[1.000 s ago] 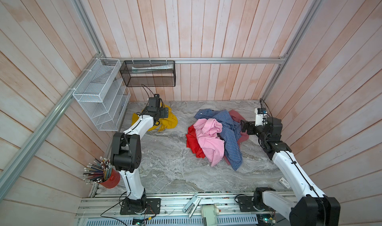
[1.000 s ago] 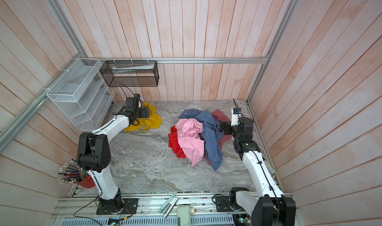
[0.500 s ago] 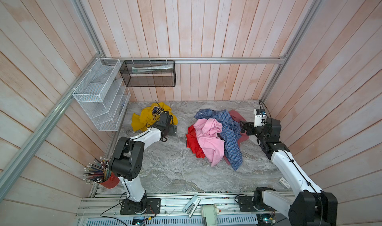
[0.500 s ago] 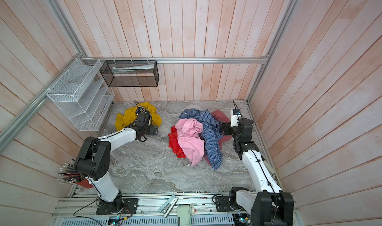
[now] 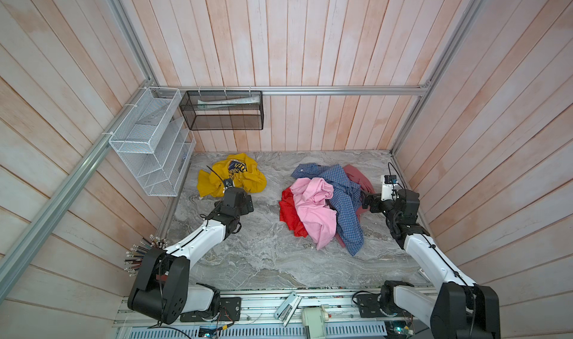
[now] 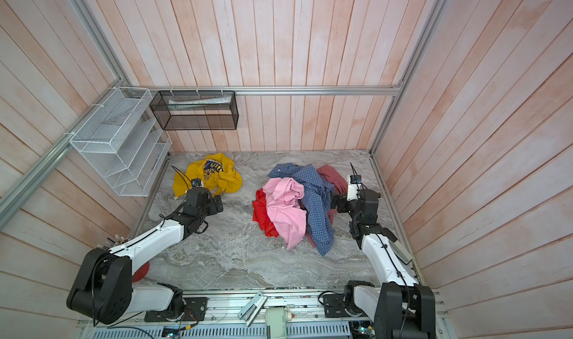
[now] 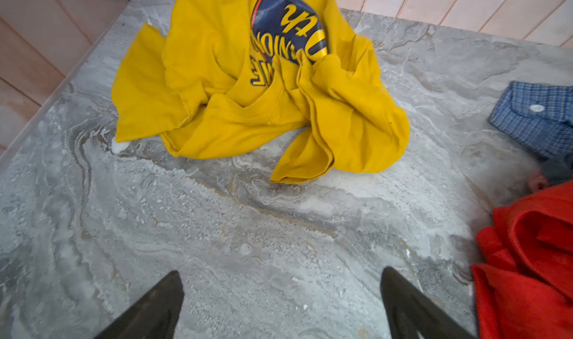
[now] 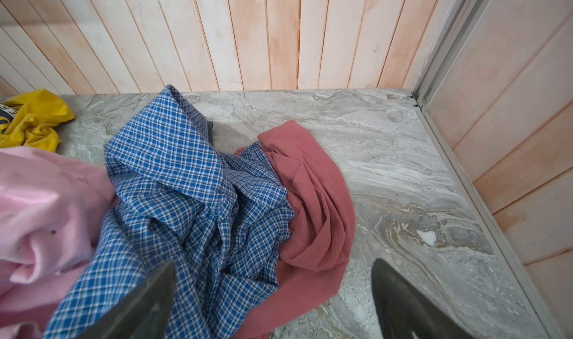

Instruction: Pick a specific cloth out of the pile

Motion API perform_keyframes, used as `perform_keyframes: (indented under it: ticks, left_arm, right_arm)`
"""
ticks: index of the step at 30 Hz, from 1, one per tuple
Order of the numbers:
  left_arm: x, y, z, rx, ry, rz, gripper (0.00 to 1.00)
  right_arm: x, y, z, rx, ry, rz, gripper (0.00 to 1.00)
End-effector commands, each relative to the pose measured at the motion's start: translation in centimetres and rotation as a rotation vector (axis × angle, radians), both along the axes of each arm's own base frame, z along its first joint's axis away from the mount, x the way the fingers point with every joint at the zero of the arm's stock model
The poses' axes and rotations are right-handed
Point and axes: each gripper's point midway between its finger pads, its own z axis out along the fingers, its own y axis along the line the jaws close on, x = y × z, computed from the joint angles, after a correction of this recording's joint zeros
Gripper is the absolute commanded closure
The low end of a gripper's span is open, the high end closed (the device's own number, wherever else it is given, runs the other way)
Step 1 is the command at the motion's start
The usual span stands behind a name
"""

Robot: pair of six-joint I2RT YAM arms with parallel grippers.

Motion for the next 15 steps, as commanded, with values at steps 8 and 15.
perform_keyframes:
  ticks: [8,15]
  left_arm:
    - [-2.5,2.7,1.6,-0.005,-0.128,0.101,0.0]
    - [-4.0,3.6,2.0,0.006,-0.153,0.114,0.0]
  right_arm:
    - [-0.4,-1.3,-0.9,-0.012,-0.115,-0.047,0.02]
    - [-0.2,-2.1,-2.2,-0.018,-0.15,-0.089,0.02]
